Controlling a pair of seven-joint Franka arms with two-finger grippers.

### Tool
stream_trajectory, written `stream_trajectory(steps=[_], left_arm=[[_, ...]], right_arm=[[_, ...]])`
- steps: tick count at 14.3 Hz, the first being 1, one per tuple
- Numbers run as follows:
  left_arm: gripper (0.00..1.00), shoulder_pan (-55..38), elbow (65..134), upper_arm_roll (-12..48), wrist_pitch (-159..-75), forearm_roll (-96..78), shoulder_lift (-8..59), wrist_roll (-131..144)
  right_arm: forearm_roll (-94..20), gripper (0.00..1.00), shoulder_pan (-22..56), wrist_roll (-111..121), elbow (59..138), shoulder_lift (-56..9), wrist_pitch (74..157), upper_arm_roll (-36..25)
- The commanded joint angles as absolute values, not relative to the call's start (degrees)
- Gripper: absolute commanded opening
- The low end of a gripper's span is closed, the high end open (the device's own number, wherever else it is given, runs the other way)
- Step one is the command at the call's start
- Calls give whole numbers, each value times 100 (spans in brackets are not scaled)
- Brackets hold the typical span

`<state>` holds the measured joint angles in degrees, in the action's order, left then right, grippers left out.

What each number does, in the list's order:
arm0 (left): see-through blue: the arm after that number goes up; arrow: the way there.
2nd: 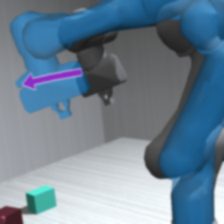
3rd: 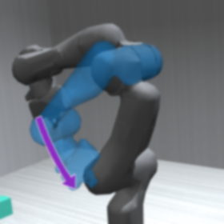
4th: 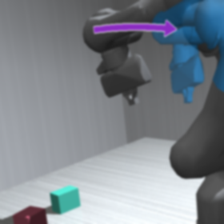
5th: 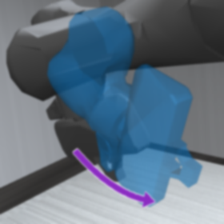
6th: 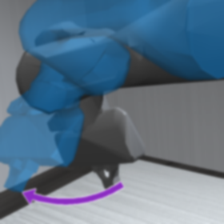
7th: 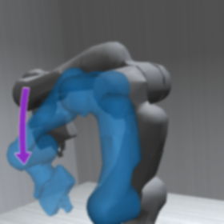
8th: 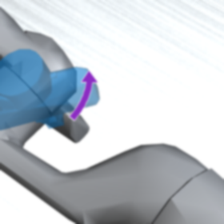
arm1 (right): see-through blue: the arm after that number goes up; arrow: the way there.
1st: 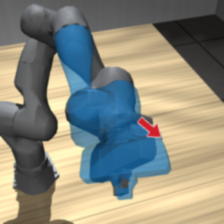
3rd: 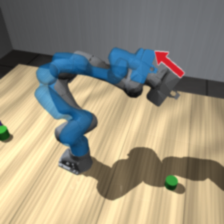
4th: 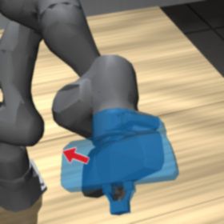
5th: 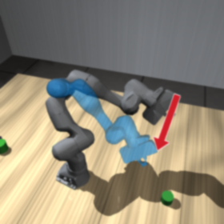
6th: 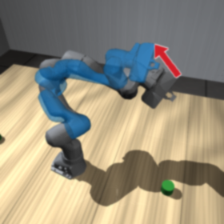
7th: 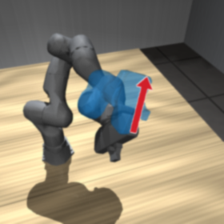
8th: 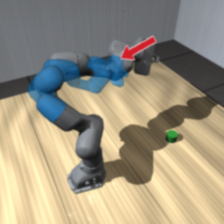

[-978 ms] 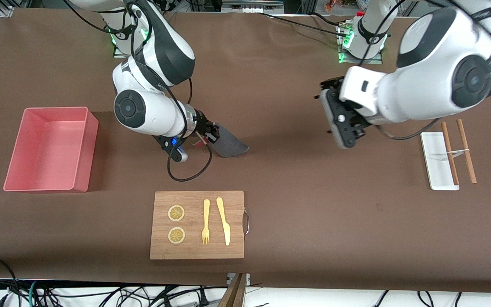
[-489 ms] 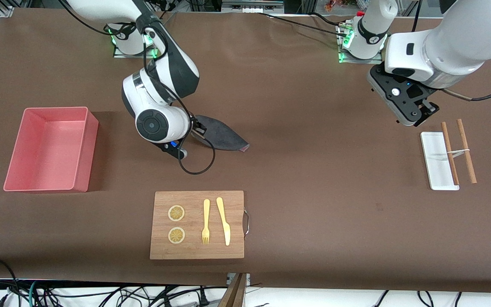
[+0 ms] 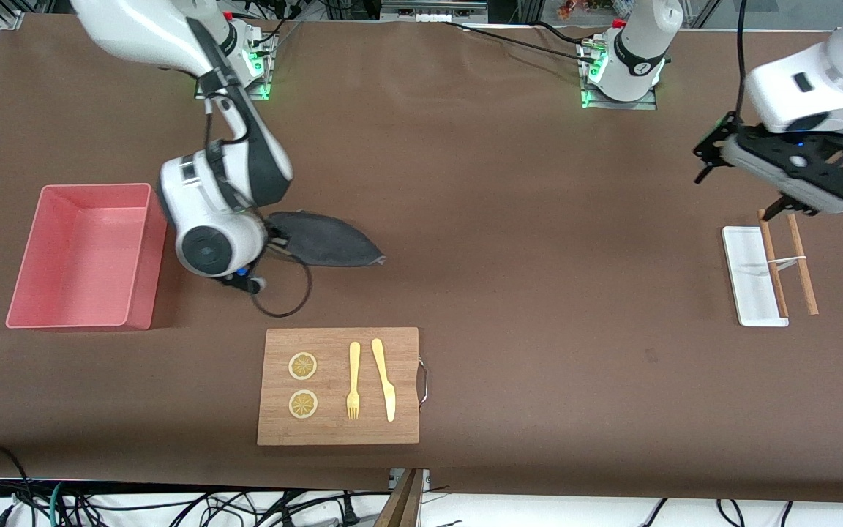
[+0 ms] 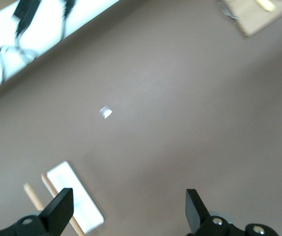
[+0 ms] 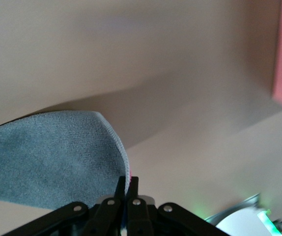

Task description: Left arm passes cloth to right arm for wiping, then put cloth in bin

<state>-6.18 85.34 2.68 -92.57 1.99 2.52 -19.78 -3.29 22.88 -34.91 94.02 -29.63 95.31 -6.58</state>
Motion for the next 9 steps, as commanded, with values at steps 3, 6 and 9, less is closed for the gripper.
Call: stream_trajectory(steps=[3,6,9], left_arm=[[100,-290,9273,386,-9545,343,25,-969],[100,-264,9255,325,-9554,168,88,-695],[100,-264,9237,352,-9580,167,88,-686]], right_arm=[[-264,0,1970,-1497,9510,-2821,9422,-1484],[208,0,1679,-819,9492,-2856,9501,-1547],[702,0,1652,-423,9431,-2856,9632,-1547]])
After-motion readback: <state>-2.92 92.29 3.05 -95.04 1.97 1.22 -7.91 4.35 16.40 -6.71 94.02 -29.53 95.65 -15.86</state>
